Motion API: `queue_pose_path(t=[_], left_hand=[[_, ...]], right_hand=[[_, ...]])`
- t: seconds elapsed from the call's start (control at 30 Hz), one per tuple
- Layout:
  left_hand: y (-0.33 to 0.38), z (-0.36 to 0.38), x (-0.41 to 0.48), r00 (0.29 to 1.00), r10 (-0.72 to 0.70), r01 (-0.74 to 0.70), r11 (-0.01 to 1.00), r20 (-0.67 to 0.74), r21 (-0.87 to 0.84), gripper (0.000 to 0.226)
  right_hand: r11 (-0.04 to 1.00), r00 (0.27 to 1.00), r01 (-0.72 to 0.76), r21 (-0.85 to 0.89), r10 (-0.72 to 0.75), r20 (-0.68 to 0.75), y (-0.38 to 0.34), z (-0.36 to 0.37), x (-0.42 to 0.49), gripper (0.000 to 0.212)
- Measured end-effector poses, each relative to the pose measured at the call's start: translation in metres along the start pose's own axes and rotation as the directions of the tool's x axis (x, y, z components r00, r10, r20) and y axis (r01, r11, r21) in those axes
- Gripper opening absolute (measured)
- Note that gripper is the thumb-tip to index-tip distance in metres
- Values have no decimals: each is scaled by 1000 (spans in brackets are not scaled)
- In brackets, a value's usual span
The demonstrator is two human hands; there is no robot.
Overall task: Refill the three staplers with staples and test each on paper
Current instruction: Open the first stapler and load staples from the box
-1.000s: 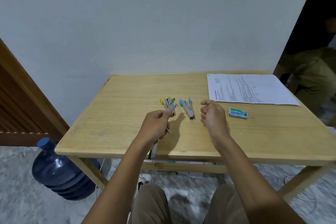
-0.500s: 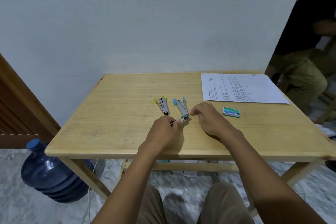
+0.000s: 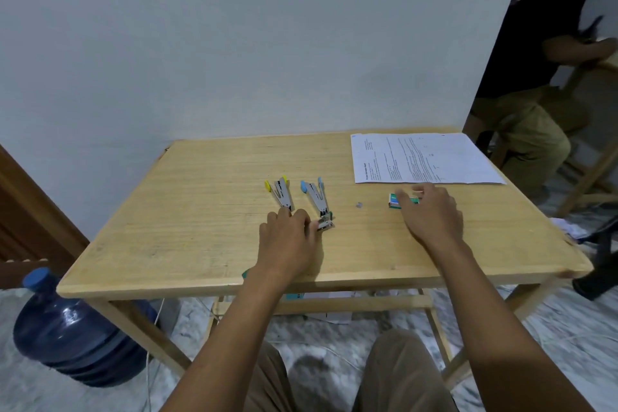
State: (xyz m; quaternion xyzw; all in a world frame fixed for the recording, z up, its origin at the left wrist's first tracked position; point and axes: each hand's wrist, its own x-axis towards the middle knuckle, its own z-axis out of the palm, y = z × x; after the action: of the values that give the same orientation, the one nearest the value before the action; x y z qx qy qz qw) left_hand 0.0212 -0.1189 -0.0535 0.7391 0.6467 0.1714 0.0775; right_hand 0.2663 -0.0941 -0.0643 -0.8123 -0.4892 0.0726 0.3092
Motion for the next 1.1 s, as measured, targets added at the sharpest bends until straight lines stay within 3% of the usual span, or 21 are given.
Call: queue_pose_path(t=[0.17,0.3,0.43,0.6,0.73,1.0,1.1], left_hand=[[22,-4,-1,969,101,-111,993,-227,-35,33],[49,3,5,966,253,-255,966,-43,-37,47],[72,18,10,950,285,-288,958,128,7,52],[86,30,17,953,273,-272,962,136,-25,39],[87,38,21,961,256,-248,965,100,-87,37],[83,49,23,968,248,-236,954,41,-187,32],[82,48,23,970,239,-223,946,45,-234,32]], right_hand=[[996,995,78,-30,-76,63,0,1,0,30],[988,979,149,25,-151,137,5,-2,-10,29],[983,979,172,61,-178,104,8,-6,-27,42],[995,995,95,-28,-95,25,16,-12,-33,57],[994,994,93,-63,-89,67,19,-13,-32,45],[995,977,86,52,-94,189,23,-18,-23,34],[987,962,114,111,-137,235,23,-25,-18,40]])
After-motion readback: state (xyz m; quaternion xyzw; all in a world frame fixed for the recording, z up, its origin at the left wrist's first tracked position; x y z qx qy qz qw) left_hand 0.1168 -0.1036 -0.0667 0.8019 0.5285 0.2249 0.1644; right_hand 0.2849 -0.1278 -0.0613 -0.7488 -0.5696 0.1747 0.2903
